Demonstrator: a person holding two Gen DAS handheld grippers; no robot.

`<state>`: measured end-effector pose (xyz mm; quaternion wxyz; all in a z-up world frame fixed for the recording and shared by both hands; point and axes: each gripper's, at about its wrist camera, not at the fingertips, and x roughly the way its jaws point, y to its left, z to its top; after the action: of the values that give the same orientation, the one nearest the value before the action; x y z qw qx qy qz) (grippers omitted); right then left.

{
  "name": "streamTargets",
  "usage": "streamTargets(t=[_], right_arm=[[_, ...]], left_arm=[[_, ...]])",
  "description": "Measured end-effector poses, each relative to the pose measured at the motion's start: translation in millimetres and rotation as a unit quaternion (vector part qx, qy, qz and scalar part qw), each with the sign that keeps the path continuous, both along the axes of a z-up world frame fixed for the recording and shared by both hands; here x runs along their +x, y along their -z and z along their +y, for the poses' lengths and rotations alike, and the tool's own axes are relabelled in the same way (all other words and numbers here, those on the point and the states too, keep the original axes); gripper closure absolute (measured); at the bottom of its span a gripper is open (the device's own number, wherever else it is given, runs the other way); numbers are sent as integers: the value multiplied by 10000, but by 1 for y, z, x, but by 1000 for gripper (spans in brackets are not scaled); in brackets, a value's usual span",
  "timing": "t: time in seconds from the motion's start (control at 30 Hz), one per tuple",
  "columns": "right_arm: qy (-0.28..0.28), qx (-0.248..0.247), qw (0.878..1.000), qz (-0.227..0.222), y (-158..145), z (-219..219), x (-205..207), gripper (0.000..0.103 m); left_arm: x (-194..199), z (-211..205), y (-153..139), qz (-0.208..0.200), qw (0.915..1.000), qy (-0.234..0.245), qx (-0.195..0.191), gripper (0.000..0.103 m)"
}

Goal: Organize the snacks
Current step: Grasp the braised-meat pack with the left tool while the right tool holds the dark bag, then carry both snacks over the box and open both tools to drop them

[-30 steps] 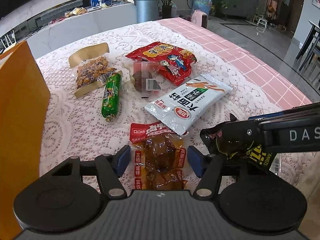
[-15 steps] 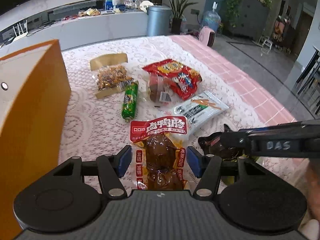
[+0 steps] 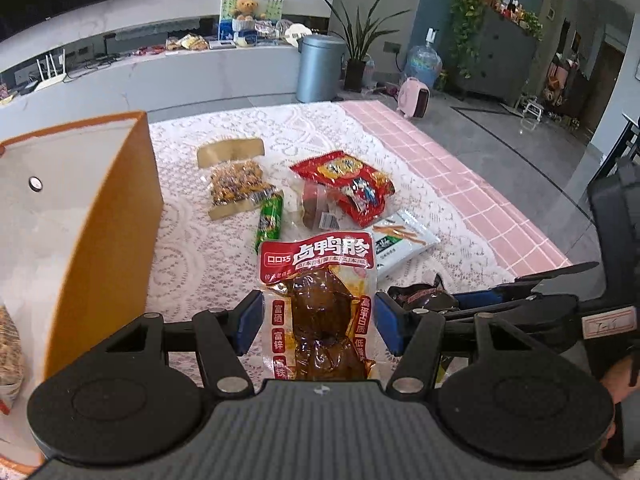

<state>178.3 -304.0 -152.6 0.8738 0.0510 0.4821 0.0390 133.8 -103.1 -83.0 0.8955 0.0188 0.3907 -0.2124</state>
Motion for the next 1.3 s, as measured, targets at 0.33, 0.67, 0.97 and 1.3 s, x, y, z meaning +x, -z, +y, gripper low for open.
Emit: streamTargets(t=[0.33, 0.67, 0.97, 1.3], right_arm=[[115, 33, 9989, -450, -28, 4, -18, 62], [-168, 182, 9925, -1197, -95, 39, -45, 62], [-1018, 651, 9781, -1697, -143, 103, -43, 62], [-1862, 504, 9701, -1470, -141, 186, -20, 62]], left_arm=[[-13, 20, -36, -272, 9991, -172, -265, 35], [-21, 47, -82, -554, 9974, -404, -208, 35], [-13, 100, -110, -705, 9923, -1018, 9, 35], [10, 157, -111, -539, 9853, -1546, 482, 35]])
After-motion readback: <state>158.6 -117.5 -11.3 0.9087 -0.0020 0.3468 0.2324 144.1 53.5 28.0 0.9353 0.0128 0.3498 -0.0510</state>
